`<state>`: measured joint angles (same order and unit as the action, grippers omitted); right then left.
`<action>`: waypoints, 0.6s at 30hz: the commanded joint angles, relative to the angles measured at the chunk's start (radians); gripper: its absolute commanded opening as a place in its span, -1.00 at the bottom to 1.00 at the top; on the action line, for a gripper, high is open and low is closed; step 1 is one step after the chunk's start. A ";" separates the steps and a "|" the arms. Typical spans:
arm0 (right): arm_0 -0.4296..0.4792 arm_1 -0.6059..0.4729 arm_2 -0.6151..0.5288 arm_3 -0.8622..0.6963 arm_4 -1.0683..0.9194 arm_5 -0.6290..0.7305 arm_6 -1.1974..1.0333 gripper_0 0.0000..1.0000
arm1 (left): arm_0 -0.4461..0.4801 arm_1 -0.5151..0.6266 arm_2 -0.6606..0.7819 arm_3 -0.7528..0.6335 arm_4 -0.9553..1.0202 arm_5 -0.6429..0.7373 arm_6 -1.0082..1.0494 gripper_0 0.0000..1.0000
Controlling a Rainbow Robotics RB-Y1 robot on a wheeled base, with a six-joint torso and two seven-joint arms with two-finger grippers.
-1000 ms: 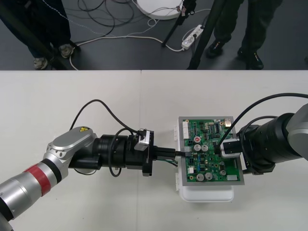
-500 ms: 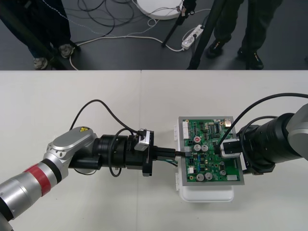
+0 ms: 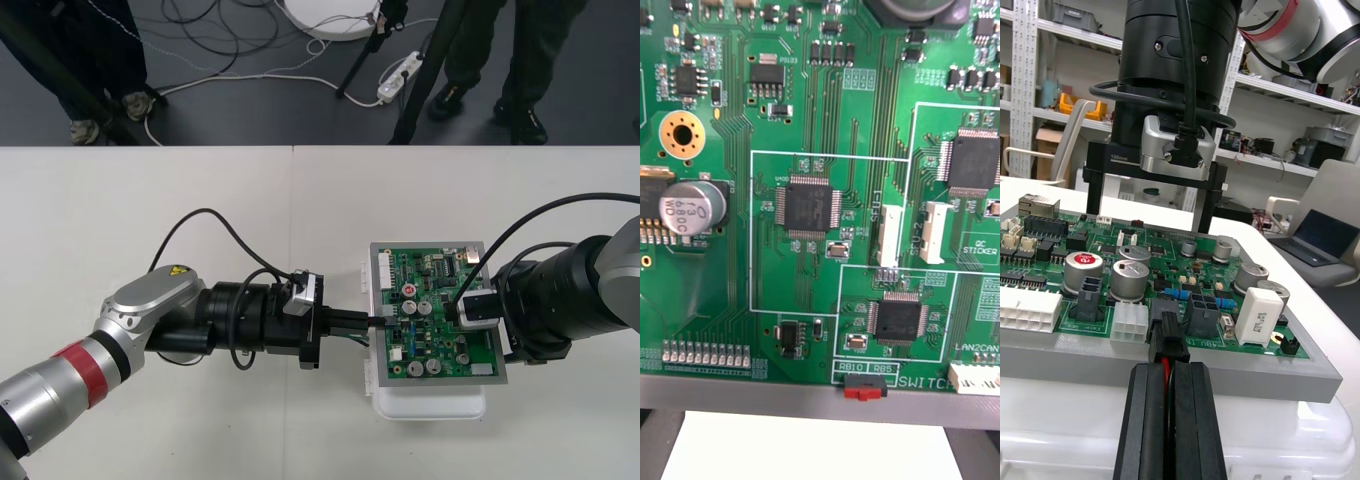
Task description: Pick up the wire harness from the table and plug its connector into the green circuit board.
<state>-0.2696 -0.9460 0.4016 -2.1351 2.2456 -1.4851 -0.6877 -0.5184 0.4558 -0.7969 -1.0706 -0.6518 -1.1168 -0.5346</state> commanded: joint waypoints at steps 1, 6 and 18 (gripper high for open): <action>-0.028 0.018 0.009 -0.029 -0.027 -0.003 -0.056 1.00 | -0.040 -0.034 -0.028 -0.029 0.012 0.009 -0.077 -1.00; -0.027 0.020 0.011 -0.029 -0.032 -0.003 -0.061 1.00 | -0.040 -0.042 -0.027 -0.029 0.012 0.011 -0.077 -1.00; -0.027 0.020 0.009 -0.029 -0.037 -0.003 -0.062 1.00 | -0.040 -0.054 -0.027 -0.028 0.014 0.029 -0.077 -1.00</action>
<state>-0.2696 -0.9460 0.4016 -2.1350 2.2320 -1.4887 -0.7225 -0.5187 0.4445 -0.7978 -1.0707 -0.6516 -1.1040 -0.5400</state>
